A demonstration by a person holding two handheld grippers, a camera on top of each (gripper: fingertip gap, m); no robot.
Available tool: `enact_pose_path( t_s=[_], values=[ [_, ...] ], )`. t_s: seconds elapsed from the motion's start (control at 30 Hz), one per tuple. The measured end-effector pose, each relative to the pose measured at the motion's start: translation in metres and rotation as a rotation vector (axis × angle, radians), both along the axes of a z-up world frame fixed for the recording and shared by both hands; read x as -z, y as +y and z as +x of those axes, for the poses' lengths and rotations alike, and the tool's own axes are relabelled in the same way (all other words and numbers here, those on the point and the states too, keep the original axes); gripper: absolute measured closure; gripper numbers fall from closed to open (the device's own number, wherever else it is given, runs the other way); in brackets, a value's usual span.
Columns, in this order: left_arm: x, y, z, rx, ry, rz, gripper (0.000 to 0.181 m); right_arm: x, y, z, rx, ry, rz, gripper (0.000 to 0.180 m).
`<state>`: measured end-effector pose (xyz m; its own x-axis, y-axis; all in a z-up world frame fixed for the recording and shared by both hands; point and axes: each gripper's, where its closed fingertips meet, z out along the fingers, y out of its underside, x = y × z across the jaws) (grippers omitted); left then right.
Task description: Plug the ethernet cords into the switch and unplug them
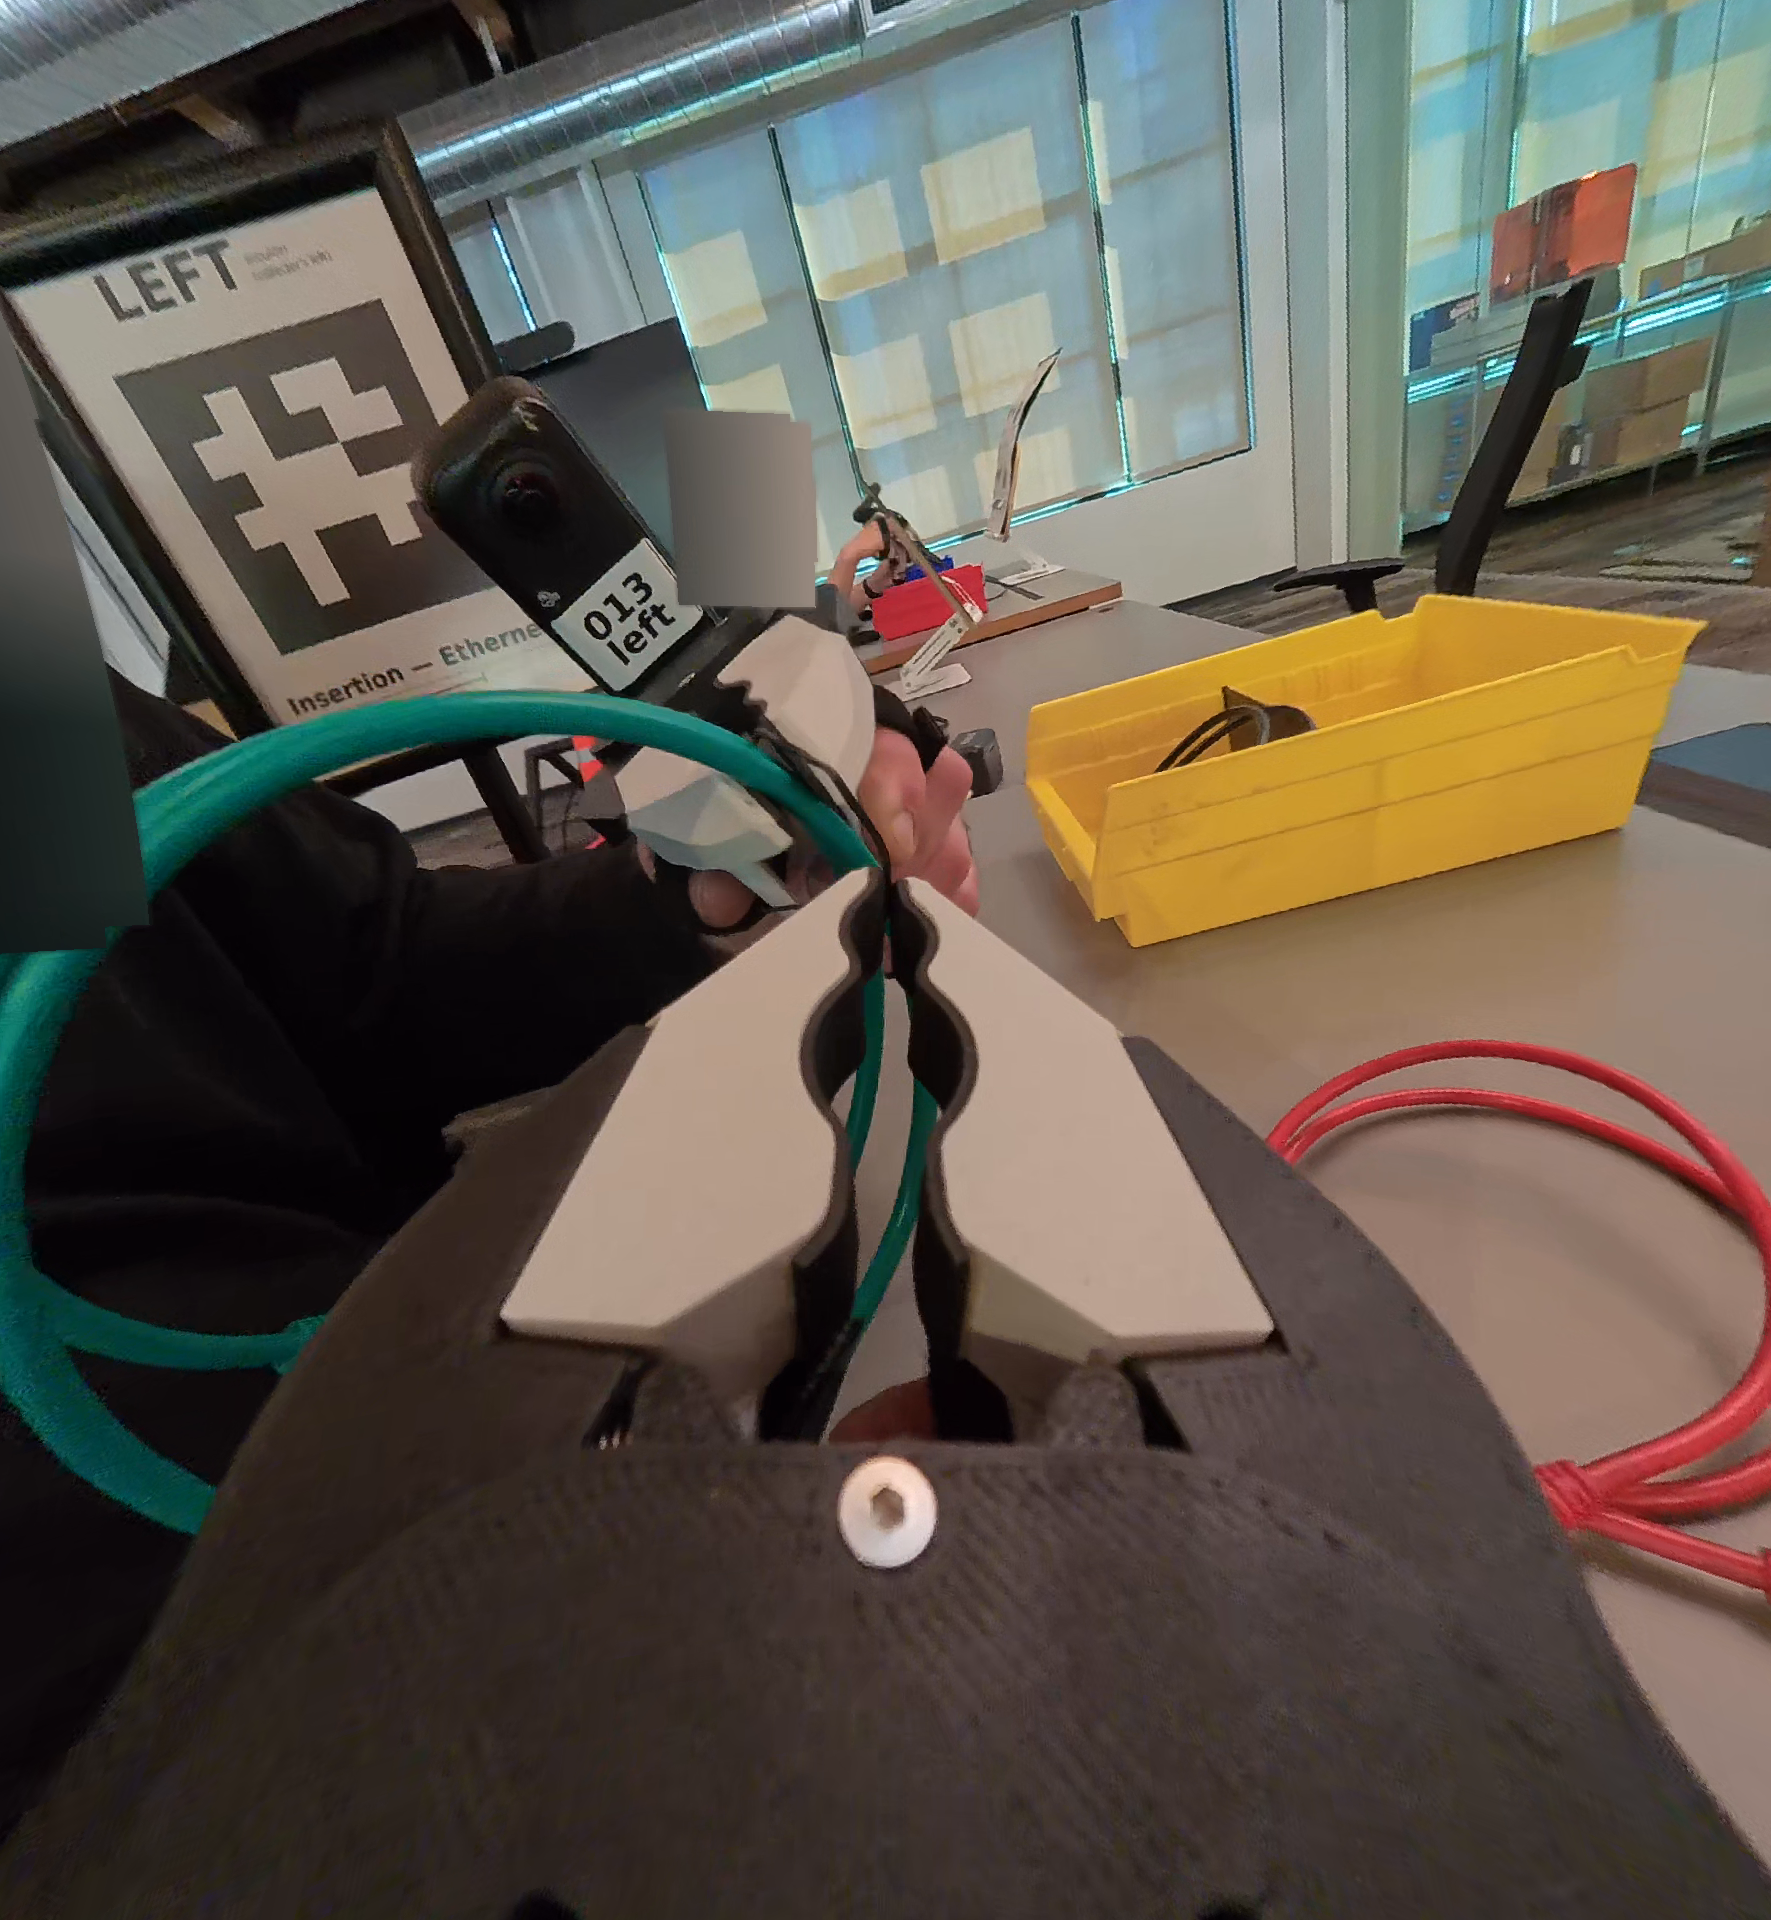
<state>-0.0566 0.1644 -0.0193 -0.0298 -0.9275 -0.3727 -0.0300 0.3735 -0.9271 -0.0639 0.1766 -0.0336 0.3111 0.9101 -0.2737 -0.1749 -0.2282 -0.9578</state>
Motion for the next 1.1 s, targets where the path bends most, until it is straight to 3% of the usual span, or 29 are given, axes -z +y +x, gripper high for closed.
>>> enact_pose_path(
  t_s=[0.33, 0.53, 1.1],
  values=[
    [0.027, 0.027, -0.001, -0.137, 0.141, 0.091, 0.173, -0.006, -0.007, 0.006, 0.063, -0.296, 0.207, 0.18],
    [0.031, 0.025, -0.004, -0.119, 0.176, 0.111, 0.174, -0.003, -0.012, 0.004, 0.082, -0.503, 0.336, 0.18],
    [0.038, 0.03, 0.001, -0.166, 0.198, 0.141, 0.173, 0.005, -0.011, 0.011, 0.172, -0.816, 0.584, 0.18]
  ],
)
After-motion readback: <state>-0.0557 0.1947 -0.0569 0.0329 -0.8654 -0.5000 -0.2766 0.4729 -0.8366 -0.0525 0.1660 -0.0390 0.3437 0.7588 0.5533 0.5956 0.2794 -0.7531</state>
